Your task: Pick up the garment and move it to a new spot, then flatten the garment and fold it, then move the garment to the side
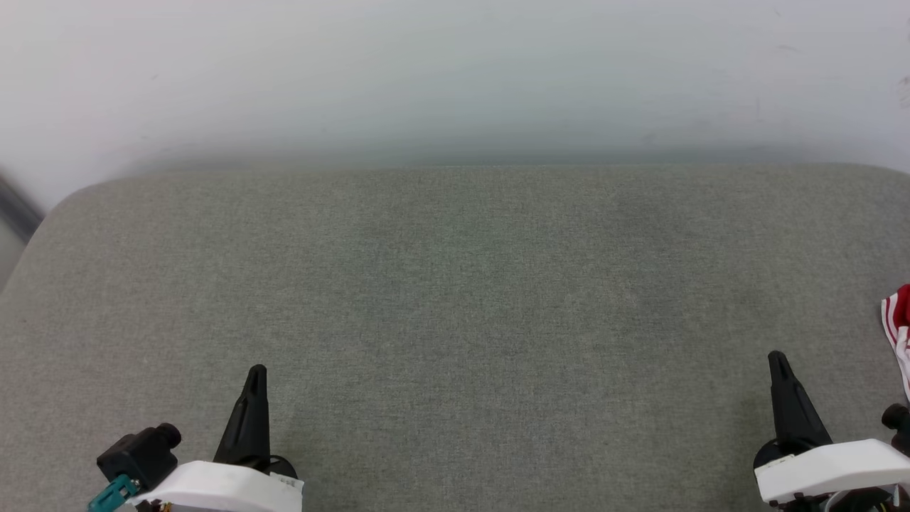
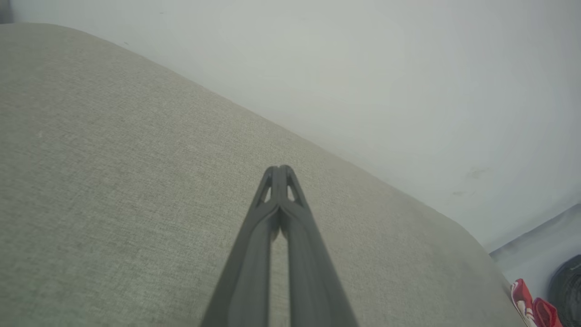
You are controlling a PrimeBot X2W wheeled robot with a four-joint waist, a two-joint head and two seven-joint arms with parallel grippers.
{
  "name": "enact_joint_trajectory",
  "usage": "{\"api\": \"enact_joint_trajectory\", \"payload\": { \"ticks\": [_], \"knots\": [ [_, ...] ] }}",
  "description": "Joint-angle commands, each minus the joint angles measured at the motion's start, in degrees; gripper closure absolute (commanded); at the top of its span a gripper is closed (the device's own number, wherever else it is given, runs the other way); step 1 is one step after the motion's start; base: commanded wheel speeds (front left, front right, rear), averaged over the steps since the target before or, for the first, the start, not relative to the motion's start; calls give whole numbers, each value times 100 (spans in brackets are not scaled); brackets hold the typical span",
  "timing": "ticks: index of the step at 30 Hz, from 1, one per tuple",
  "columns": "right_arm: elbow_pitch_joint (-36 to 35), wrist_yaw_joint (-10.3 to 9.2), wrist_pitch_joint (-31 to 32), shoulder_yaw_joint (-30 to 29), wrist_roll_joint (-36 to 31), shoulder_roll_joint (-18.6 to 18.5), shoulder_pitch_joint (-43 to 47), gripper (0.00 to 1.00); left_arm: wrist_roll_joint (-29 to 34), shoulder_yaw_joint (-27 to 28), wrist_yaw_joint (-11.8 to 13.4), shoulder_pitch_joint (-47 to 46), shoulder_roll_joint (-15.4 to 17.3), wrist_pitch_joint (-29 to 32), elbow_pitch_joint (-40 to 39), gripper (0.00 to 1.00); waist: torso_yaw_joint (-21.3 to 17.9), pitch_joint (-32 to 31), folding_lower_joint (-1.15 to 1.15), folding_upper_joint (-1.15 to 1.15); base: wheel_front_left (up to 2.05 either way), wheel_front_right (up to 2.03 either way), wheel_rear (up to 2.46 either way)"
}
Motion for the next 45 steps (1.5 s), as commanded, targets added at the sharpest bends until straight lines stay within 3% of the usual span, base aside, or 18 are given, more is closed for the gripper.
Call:
{"api": "enact_joint_trajectory", "payload": {
  "ticks": [1,23,45],
  "knots": [
    [-41,0,41,-20,203,8,-193,100,-211,16,-3,-169,36,32,-38,100,-2,-3,0,0,0,0,0],
    [150,-1,384,-76,1847,57,-373,100,-1994,111,-7,-367,59,429,142,100,-30,-58,0,0,0,0,0],
    [308,-1,663,-121,3173,98,-518,100,-3400,216,-10,-524,50,780,302,100,-59,-114,0,0,0,0,0]
  ]
}}
